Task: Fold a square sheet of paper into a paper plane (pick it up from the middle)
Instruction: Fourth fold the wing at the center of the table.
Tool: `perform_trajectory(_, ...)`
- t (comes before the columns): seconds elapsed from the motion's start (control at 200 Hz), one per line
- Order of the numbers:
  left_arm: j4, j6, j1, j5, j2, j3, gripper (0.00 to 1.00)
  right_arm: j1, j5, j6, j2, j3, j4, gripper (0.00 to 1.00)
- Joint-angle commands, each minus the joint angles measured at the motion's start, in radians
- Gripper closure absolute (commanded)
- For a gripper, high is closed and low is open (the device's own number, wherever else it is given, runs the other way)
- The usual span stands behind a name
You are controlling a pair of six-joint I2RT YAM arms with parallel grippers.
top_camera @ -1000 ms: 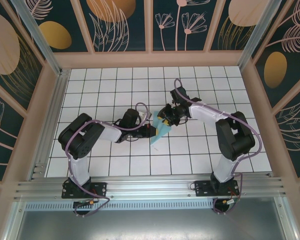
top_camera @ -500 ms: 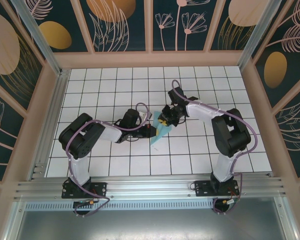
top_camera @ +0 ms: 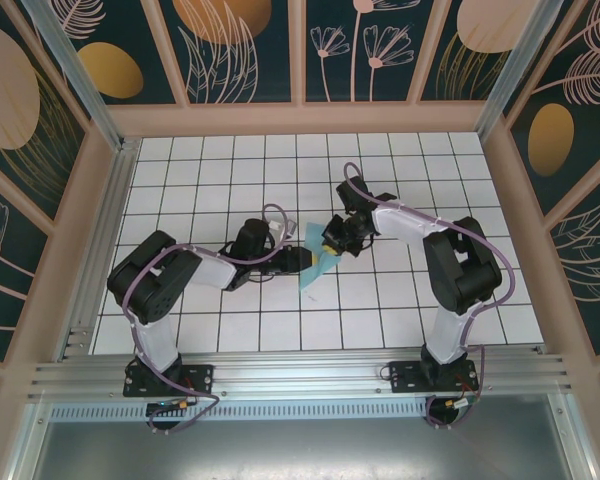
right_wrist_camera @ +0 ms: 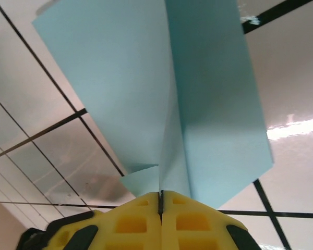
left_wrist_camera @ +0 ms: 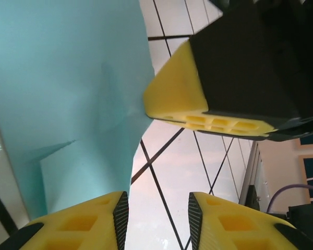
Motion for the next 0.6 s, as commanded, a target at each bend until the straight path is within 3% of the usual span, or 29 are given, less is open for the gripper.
perform_trajectory(0.0,0.1,-0.074,0.02,0.002,0.004,-0.028,0.64,-0.002,0.039,-0.05,-0.031,0.024,-0.091,1.0)
perform_trajectory(0.225,-0.193,-0.051,0.026,-0.147,0.006,0.071,0.76,-0.006,0.057,-0.079,-0.041,0.032,-0.118,1.0)
perform_trajectory(0.315,-0.278,-0.031,0.026,-0.146,0.024,0.122,0.79,-0.007,0.06,-0.089,-0.04,0.039,-0.125,1.0)
perform_trajectory(0.595,-0.532,0.078,0.026,-0.25,0.093,0.264,0.81,-0.007,0.055,-0.107,-0.032,0.047,-0.123,1.0)
